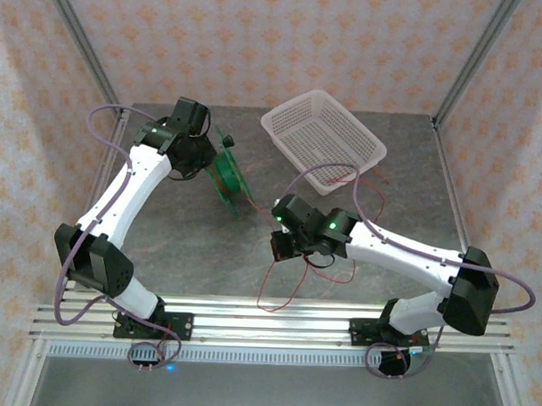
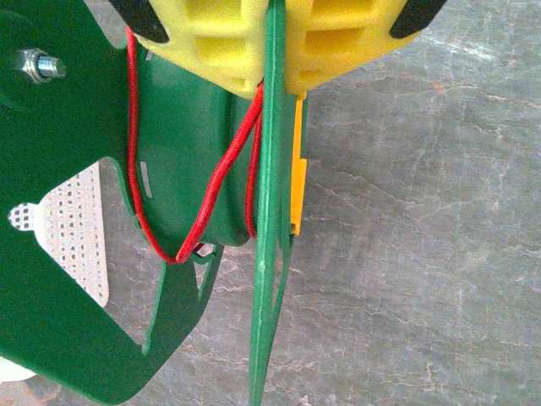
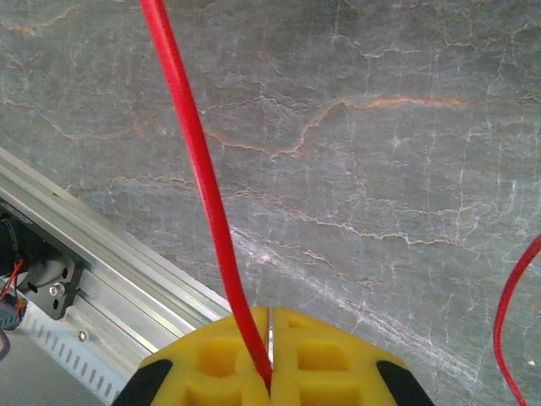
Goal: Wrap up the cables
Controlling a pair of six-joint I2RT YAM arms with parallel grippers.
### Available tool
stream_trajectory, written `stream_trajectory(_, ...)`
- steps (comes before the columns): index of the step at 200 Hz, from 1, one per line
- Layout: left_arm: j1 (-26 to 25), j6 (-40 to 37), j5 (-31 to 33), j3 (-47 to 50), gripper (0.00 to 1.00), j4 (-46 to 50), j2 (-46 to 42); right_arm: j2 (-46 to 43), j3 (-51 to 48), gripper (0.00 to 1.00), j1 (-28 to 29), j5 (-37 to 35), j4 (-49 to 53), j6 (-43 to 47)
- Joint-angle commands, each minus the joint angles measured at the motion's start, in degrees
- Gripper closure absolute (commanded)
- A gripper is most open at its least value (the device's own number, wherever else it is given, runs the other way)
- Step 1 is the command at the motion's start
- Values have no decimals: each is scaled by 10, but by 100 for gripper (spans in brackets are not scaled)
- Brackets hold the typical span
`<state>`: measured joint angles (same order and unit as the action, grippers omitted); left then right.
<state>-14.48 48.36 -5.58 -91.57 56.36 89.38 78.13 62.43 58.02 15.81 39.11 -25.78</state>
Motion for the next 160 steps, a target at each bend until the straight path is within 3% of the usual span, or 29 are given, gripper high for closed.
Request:
stream_trajectory(1, 30, 39, 58, -17, 100, -80, -15, -1, -16, 100, 4, 22, 64, -16)
stream_trajectory(48, 47, 66, 45, 12, 100, -110, -33, -11, -26, 100, 6, 30, 57, -16)
stream_trajectory(115, 107, 145, -93, 15, 100, -182, -51, 28, -20, 100, -5, -12, 52, -15)
stream_trajectory(160, 151, 143, -173, 8, 100, -187, -84, 25, -66, 100, -72, -20, -2, -18)
